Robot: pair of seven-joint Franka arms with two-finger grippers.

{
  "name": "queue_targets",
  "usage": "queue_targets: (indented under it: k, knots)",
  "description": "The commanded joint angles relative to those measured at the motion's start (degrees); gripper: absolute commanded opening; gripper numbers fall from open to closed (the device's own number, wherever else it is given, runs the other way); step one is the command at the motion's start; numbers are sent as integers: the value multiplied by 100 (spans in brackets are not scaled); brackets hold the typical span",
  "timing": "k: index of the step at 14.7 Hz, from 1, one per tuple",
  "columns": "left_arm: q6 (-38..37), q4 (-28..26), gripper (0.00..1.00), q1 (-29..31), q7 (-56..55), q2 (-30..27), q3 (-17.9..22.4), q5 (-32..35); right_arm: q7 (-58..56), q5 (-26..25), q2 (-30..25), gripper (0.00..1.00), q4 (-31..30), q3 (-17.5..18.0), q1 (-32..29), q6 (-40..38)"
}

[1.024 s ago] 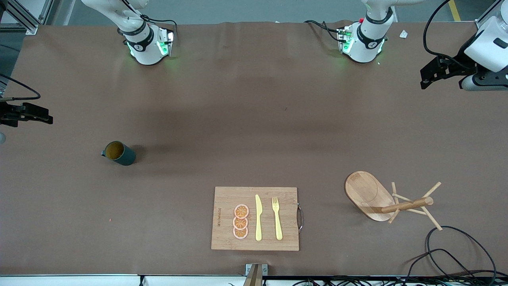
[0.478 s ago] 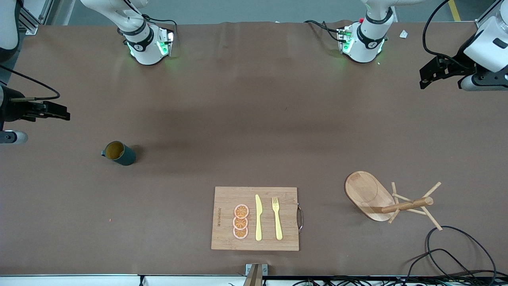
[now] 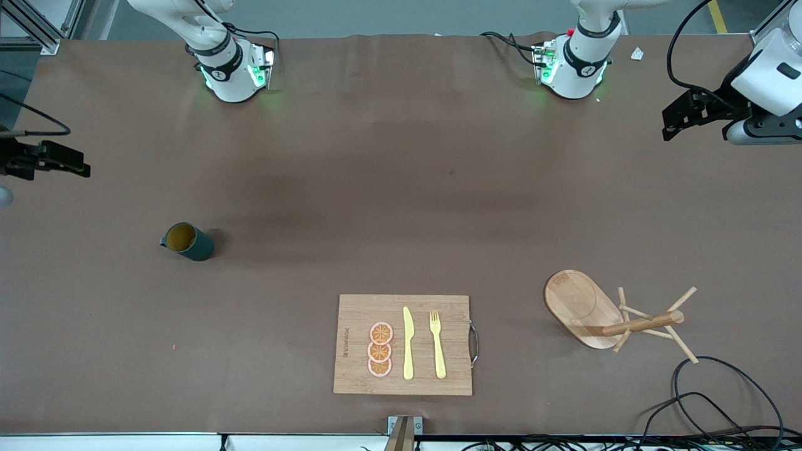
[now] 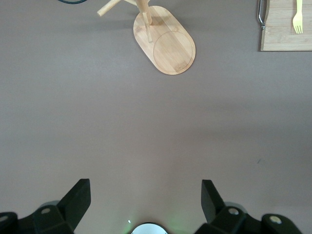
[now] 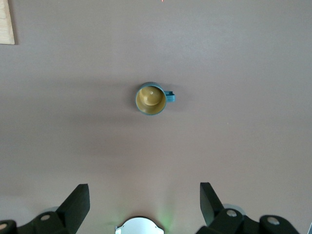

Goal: Transfer cup from left to right arm and place

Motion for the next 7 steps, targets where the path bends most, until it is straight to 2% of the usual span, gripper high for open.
queue_targets:
  k: [1,3,7]
  knots:
    - [-38,-33,100,25,2,-69,5,-89,-35,71,-828,100,-875,-1,-53,256]
    - [-38,-42,100,25,2,-69,5,-89,-35,71,-1058,100,-1043,-54,-53,308]
    - [-38,10,100,8,81,-25,5,-54,-9,9,-1111,100,-991,-37,-9,309]
